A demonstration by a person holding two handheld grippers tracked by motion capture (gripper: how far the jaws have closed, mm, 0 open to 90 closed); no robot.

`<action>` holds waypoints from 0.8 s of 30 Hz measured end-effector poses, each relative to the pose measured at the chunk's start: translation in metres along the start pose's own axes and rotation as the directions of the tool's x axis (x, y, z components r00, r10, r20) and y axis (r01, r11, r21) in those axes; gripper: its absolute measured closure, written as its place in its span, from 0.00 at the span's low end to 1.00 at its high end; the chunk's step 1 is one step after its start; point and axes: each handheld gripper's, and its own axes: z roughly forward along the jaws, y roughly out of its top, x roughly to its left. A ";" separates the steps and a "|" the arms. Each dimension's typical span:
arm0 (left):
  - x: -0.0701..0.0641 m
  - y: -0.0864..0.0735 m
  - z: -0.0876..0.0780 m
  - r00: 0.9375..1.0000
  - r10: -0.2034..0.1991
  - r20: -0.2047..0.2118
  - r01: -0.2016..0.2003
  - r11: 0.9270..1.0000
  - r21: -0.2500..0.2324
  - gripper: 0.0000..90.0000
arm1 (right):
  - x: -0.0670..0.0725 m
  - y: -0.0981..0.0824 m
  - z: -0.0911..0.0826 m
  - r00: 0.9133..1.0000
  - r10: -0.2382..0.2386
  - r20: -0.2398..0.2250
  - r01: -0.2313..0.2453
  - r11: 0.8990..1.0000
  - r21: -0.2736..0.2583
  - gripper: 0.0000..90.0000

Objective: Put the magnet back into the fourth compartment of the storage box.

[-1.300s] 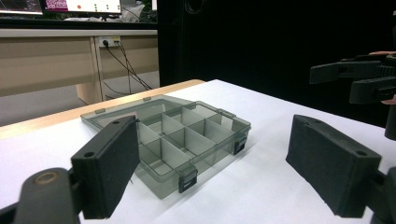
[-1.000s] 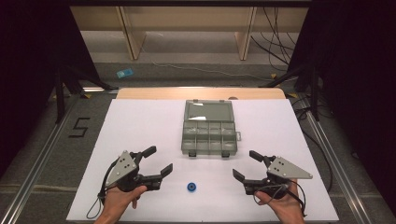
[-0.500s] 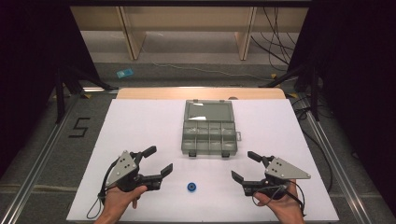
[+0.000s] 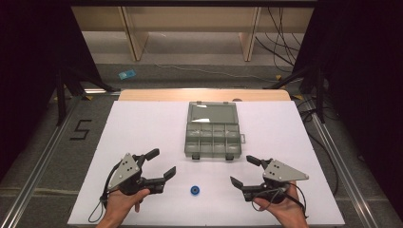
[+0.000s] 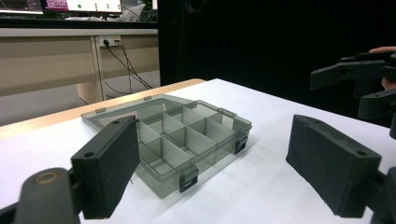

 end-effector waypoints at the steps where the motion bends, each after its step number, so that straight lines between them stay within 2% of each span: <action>1: 0.000 0.000 0.000 1.000 0.000 0.001 0.000 1.000 0.001 0.18 | 0.001 0.002 0.003 1.000 -0.008 -0.019 0.008 1.000 0.017 0.18; 10: 0.000 0.000 0.000 1.000 0.003 0.003 -0.003 1.000 0.004 0.18 | 0.009 0.009 0.013 0.998 -0.063 -0.030 0.065 0.996 0.060 0.18; 15: 0.000 -0.001 0.001 1.000 0.001 0.011 -0.001 1.000 -0.005 0.18 | 0.014 0.012 0.025 0.994 -0.091 -0.059 0.096 0.991 0.089 0.18; 19: 0.001 -0.001 0.001 1.000 -0.006 0.008 0.006 1.000 -0.006 0.18 | 0.017 0.015 0.034 0.989 -0.114 -0.091 0.125 0.984 0.126 0.18; 24: 0.000 0.000 0.000 1.000 -0.004 0.001 0.004 1.000 0.001 0.18 | 0.026 0.019 0.051 0.979 -0.143 -0.147 0.170 0.967 0.187 0.19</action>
